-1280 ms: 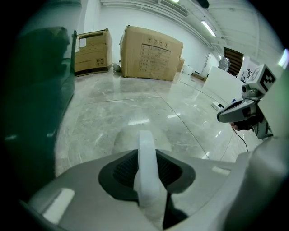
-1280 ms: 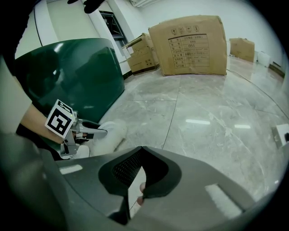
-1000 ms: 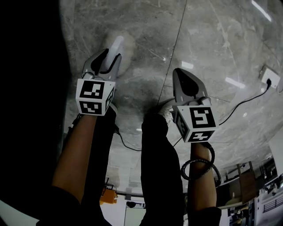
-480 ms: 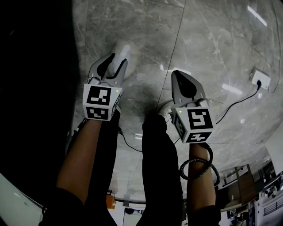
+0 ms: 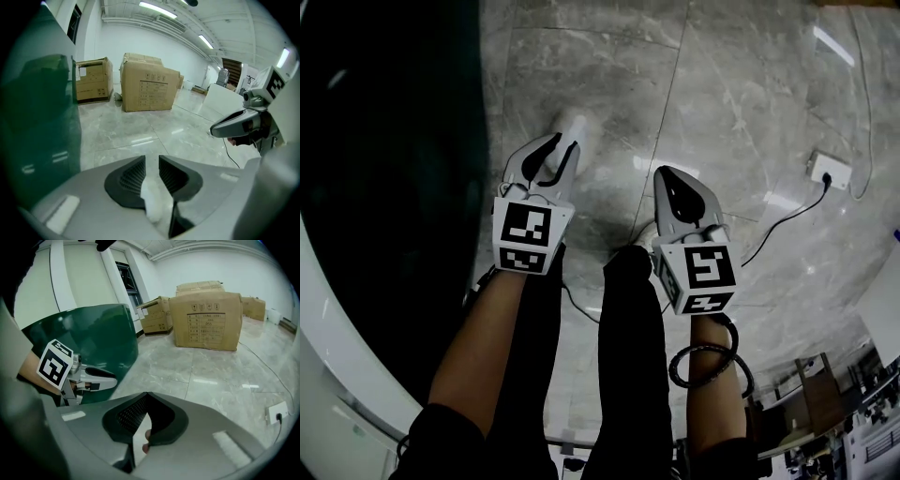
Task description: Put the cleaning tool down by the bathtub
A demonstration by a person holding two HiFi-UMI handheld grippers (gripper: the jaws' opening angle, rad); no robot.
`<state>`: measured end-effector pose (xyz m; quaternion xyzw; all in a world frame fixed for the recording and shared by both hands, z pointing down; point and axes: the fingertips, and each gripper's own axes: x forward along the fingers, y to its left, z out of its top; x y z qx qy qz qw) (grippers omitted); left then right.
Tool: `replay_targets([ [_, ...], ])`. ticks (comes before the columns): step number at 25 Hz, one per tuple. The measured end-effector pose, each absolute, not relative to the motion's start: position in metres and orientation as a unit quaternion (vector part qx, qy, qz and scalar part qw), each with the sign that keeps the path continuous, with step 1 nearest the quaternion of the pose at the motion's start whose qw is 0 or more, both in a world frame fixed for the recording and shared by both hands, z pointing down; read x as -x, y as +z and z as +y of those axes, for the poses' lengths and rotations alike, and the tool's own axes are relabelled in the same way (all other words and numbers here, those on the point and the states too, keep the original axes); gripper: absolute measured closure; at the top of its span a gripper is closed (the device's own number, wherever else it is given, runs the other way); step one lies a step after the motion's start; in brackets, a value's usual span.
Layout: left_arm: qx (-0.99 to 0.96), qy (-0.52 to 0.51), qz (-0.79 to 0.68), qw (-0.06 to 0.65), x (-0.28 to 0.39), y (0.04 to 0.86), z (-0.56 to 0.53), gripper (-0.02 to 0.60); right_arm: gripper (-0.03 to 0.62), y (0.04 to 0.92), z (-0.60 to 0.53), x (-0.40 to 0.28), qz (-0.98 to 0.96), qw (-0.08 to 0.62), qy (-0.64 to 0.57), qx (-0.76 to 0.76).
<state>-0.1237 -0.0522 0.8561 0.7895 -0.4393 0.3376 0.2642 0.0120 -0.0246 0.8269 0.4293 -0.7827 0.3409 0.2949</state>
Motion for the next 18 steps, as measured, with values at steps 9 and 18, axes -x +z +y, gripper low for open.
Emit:
replay_targets([
  [9, -0.797, 0.337, -0.431, 0.254, 0.119, 0.793, -0.053, 0.548, 0.569, 0.761, -0.037, -0.009, -0.785, 0.283, 0.325, -0.445],
  [18, -0.808, 0.326, -0.435, 0.226, 0.118, 0.731, -0.064, 0.580, 0.569, 0.700, -0.051, -0.005, -0.790, 0.262, 0.307, -0.461],
])
